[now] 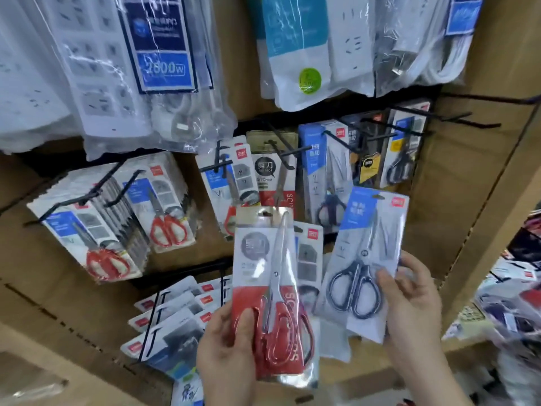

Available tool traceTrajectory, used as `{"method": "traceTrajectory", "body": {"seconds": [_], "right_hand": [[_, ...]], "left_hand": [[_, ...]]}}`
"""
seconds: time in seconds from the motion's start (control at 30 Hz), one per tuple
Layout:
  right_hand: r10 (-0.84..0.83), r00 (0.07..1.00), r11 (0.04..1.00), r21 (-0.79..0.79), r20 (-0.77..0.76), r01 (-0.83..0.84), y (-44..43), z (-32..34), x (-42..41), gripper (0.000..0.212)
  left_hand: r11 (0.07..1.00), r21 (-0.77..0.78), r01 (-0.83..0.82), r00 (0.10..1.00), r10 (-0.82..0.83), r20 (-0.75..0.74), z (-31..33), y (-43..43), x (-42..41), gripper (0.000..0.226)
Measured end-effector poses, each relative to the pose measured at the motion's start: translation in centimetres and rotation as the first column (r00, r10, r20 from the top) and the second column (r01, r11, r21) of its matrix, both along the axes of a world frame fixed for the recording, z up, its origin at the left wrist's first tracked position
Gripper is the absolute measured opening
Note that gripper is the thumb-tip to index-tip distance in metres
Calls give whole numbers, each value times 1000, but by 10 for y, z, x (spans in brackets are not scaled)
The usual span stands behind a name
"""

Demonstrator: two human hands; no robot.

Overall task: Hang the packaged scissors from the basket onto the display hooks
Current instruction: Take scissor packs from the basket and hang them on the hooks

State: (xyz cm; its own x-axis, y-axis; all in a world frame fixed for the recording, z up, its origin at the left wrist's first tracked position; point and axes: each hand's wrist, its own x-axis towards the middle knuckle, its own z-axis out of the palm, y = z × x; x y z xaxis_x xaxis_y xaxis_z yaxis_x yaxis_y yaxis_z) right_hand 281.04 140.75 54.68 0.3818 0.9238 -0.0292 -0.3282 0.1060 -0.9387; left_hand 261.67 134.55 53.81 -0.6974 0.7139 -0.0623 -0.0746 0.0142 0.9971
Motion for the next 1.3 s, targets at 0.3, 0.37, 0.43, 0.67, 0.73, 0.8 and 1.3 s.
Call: {"method": "traceTrajectory", "body": {"seconds": [0.3, 0.37, 0.43, 0.67, 0.73, 0.8, 1.3], "right_hand": [[256, 914, 964, -9, 314, -267, -10, -20, -11, 37], [375, 892, 923, -10, 252, -385, -15, -18, -20, 27], [387, 866, 911, 15, 316, -413, -16, -14, -21, 29], [234, 927, 968, 21, 293, -251, -8, -6, 4, 32], [226, 938, 970, 27, 263, -242, -7, -3, 6, 21], [235, 939, 966, 46, 250, -254, -7, -1, 6, 20], [221, 936, 969, 52, 275, -243, -8, -6, 4, 51]], "left_hand": [[994, 107, 15, 988, -31, 151, 6, 7, 15, 15], [989, 121, 81, 985, -98, 139, 9, 8, 25, 12], [983, 130, 127, 980, -145, 135, 9, 10, 32, 11], [968, 186, 169, 981, -184, 63, 12, 8, 29, 18], [961, 215, 171, 980, -189, 66, 13, 6, 29, 21], [956, 237, 173, 977, -197, 84, 18, 6, 32, 25], [939, 176, 296, 955, -296, -31, 42, 32, 33, 26]]}}
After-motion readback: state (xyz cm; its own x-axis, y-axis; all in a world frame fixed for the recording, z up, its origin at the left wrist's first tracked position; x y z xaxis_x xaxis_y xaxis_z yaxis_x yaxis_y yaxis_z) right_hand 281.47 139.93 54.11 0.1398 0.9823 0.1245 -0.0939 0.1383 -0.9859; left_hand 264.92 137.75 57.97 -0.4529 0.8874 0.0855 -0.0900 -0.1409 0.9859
